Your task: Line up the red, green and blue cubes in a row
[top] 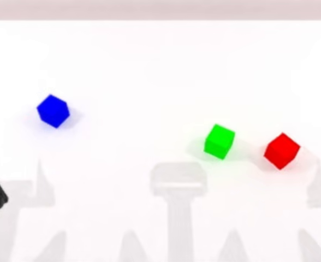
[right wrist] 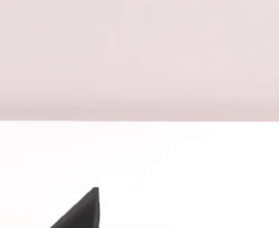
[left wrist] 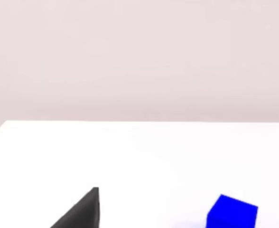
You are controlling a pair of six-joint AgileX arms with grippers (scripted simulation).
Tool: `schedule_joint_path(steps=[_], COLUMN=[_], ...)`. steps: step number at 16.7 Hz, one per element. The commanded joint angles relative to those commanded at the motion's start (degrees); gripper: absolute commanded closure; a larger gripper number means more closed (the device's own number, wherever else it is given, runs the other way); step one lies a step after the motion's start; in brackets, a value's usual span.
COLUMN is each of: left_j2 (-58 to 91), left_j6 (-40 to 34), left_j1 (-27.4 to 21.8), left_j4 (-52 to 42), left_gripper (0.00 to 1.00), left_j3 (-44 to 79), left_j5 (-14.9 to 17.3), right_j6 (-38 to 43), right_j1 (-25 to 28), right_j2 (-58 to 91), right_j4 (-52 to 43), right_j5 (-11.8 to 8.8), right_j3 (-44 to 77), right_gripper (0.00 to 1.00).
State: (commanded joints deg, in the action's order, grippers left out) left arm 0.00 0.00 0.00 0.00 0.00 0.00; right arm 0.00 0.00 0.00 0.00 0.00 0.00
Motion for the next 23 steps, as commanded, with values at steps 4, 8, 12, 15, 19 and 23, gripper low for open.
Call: schedule_joint_path(steps=[4, 8, 12, 15, 19, 23], left_j2=[0.00, 0.00, 0.00, 0.00, 0.00, 0.00], left_j6=[0.00, 0.00, 0.00, 0.00, 0.00, 0.00], left_j1=[0.00, 0.00, 0.00, 0.00, 0.00, 0.00], left_j4=[0.00, 0.00, 0.00, 0.00, 0.00, 0.00], left_gripper=[0.00, 0.00, 0.00, 0.00, 0.00, 0.00], left_j3=[0.00, 0.00, 0.00, 0.00, 0.00, 0.00], left_j5=[0.00, 0.00, 0.00, 0.00, 0.00, 0.00], right_j6=[-0.43, -2.80, -6.60, -9.94, -14.32, -17.98], right_j1=[0.47, 2.60, 5.58, 8.13, 11.56, 14.56], right_j2=[1.74, 12.58, 32.91, 52.30, 76.90, 95.93], right_j4=[-1.29, -8.41, -19.75, -29.78, -43.19, -54.38], right_j5=[-0.11, -0.27, -0.18, -0.01, 0.19, 0.23], right_j3=[1.74, 12.01, 27.88, 41.01, 58.01, 73.14], right_gripper=[0.00, 0.00, 0.00, 0.00, 0.00, 0.00])
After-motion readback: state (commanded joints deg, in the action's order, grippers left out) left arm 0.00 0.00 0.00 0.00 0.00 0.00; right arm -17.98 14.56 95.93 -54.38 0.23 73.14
